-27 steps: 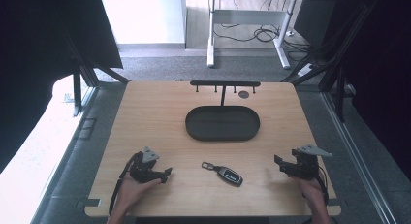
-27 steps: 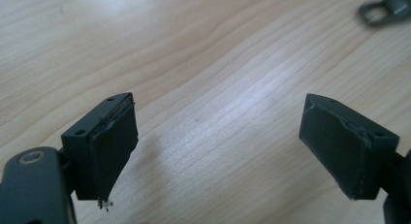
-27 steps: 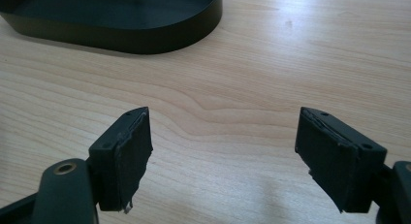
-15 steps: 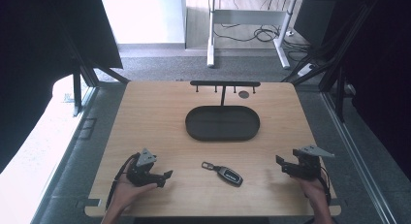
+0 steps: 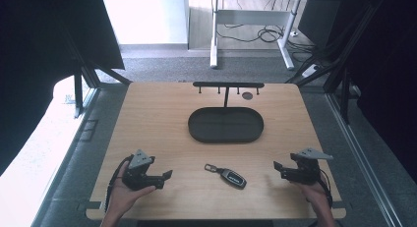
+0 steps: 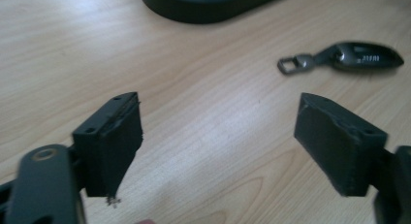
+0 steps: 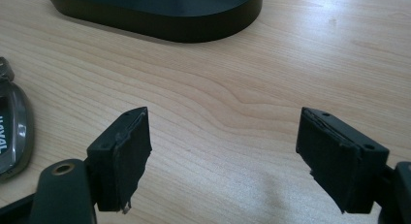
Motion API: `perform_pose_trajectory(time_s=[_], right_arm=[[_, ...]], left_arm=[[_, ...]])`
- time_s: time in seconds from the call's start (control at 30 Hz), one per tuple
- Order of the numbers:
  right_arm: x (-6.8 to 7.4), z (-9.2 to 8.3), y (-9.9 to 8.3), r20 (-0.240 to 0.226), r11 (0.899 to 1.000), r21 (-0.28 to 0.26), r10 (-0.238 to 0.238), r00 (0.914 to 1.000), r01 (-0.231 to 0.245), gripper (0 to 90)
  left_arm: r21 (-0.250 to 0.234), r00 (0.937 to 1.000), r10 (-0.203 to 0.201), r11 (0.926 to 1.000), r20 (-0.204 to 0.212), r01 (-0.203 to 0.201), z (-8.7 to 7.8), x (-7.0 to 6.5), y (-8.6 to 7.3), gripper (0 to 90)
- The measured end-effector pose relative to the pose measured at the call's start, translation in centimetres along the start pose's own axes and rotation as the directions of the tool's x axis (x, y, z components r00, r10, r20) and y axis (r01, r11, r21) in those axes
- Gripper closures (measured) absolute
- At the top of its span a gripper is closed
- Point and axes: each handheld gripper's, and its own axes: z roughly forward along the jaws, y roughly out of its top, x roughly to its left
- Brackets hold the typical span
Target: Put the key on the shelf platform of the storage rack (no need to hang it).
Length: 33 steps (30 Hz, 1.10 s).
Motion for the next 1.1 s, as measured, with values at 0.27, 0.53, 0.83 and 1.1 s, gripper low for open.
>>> perform_pose_trajectory(time_s=[0.27, 0.53, 0.83, 1.1], right_arm=[[-1.0, -0.1, -0.1, 0.007, 1.0, 0.008, 0.03, 0.9995, -0.03, 22.6], [-1.3, -0.9, 0.9, 0.024, 1.0, -0.004, 0.011, 0.9996, -0.011, 28.4], [0.0, -0.8, 3.5, -0.013, 0.994, 0.076, -0.078, 0.9969, 0.079, 34.8], [2.0, -0.9, 6.5, -0.08, 0.971, 0.159, -0.166, 0.9828, 0.178, 35.1]], left_arm=[[0.006, 0.9975, -0.071, 0.9975, 0.0, 0.071, 0.1, 0.8, -0.3, 20.1], [0.02, 0.9965, -0.082, 0.9964, 0.012, 0.082, -0.1, 0.6, -0.8, 19.7], [0.018, 0.9987, -0.046, 0.9988, 0.02, 0.046, -0.7, 0.0, -0.6, 19.9], [0.028, 0.9979, -0.059, 0.9979, 0.025, 0.058, -0.7, 0.3, -0.8, 20.0]])
